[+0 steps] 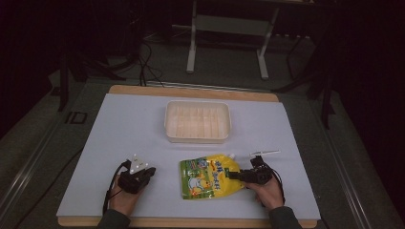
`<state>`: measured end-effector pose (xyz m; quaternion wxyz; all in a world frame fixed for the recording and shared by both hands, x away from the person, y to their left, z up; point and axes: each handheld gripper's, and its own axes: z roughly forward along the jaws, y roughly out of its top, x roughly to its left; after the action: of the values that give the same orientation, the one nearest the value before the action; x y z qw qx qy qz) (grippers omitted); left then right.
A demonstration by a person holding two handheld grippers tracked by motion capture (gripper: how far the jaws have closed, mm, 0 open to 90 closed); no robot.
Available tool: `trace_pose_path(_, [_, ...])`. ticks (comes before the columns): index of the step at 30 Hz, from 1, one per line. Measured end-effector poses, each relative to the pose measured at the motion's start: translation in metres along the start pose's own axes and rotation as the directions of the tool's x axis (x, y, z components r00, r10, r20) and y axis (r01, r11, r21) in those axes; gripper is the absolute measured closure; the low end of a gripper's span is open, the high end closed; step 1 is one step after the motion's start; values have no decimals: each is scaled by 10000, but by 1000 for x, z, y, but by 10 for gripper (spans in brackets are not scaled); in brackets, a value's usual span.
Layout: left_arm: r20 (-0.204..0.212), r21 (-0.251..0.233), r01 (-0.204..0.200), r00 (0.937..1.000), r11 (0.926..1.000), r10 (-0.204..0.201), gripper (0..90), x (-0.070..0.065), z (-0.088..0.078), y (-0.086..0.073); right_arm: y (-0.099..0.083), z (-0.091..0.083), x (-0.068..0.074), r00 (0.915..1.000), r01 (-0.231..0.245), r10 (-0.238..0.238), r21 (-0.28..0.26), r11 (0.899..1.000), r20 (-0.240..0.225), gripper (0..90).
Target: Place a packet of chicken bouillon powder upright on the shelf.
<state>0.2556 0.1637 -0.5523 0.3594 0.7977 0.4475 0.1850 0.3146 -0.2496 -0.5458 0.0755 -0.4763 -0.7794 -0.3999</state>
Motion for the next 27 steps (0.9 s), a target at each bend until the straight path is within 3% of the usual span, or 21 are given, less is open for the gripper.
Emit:
trace_pose_path(7, [98,-15,-89,9999,10000,89,892,-2,1,1,3,4,0,9993,-231,234,103,9997,-279,692])
trace_pose_path(12, [114,-49,-69,9999,10000,70,892,-2,1,0,6,8,-1,9919,-1162,1183,477,9921,-457,745])
trace_pose_path(16, [133,-55,-74,9999,10000,74,891,-2,1,0,6,10,-1,9848,-1550,1597,687,9855,-687,779])
trace_pose_path(19, [144,-69,-67,9999,10000,68,891,-1,1,0,7,11,0,9834,-1602,1656,741,9843,-738,805])
trace_pose_path(22, [127,-76,-82,9999,9999,83,889,-2,1,0,8,11,3,9853,-1501,1550,687,9863,-721,896])
trace_pose_path(27, [99,-96,-66,9999,9999,67,876,-2,1,0,10,10,9,9905,-1267,1296,603,9901,-469,900])
